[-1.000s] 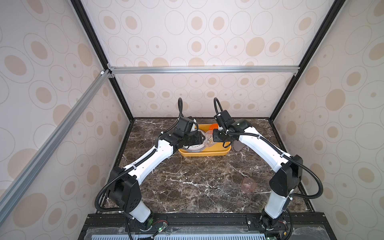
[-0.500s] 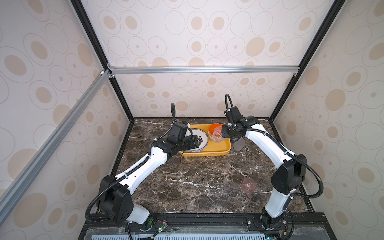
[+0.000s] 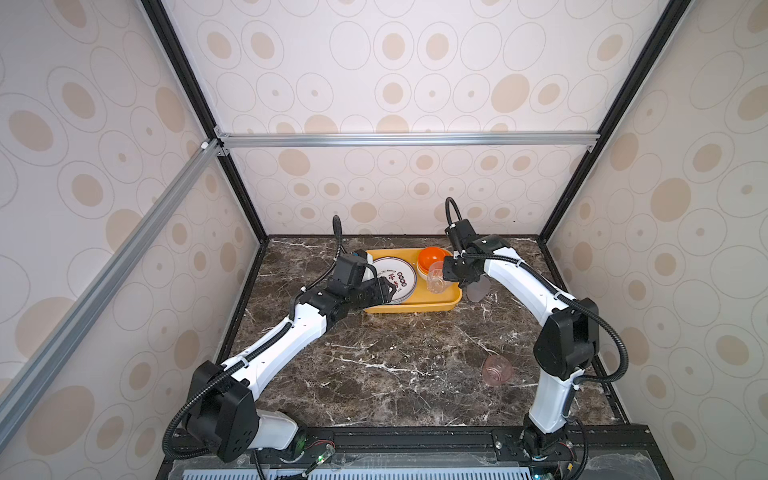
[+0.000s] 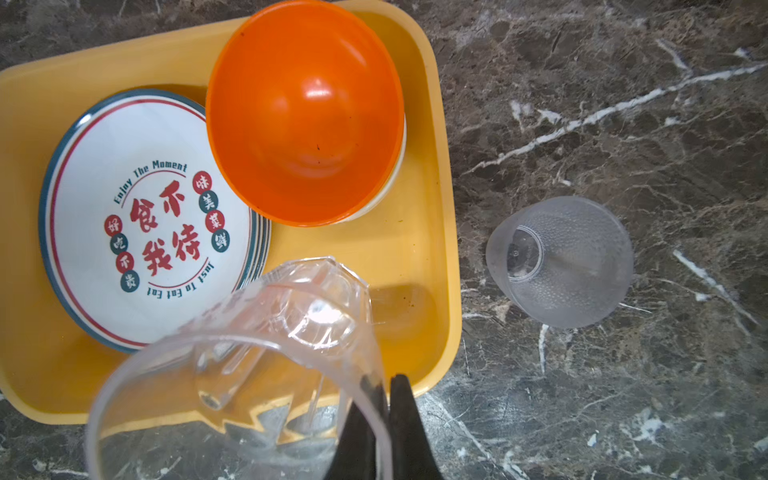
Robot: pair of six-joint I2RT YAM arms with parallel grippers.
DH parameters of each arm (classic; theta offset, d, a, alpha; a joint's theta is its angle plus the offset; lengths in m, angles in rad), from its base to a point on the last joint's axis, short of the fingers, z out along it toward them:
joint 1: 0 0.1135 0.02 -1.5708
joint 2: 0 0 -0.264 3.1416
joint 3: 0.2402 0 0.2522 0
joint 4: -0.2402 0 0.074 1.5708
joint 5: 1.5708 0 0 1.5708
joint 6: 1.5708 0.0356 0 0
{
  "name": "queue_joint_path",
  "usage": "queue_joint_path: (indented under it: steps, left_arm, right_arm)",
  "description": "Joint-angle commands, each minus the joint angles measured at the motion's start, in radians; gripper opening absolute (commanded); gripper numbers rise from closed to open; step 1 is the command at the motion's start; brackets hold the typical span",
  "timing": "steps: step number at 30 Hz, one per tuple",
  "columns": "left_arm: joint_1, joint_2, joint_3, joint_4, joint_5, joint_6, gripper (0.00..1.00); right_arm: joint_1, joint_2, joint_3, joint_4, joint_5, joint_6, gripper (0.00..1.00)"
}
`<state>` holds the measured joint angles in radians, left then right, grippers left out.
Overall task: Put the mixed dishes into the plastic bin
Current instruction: 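Lower the clear cup into the tray beside the bowls and open the right gripper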
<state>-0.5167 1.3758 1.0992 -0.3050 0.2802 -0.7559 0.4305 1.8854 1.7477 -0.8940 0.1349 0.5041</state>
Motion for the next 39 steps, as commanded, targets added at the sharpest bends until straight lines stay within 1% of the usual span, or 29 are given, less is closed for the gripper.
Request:
queue_joint_path:
  steps: [1,17,39]
  left_arm:
    - [0.008,-0.027,-0.006,0.025,0.009,-0.019,0.57]
    - [0.011,-0.039,-0.030,0.030,0.011,-0.028,0.57]
    - [0.016,-0.041,-0.035,0.027,0.010,-0.028,0.57]
  right_arm:
    - [-0.007,0.012,-0.017,0.009,0.014,-0.003,0.00]
    - [-0.024,0.059,-0.052,0.027,0.027,0.000,0.00]
    - [-0.044,0.146,-0.017,0.029,0.035,0.001,0.00]
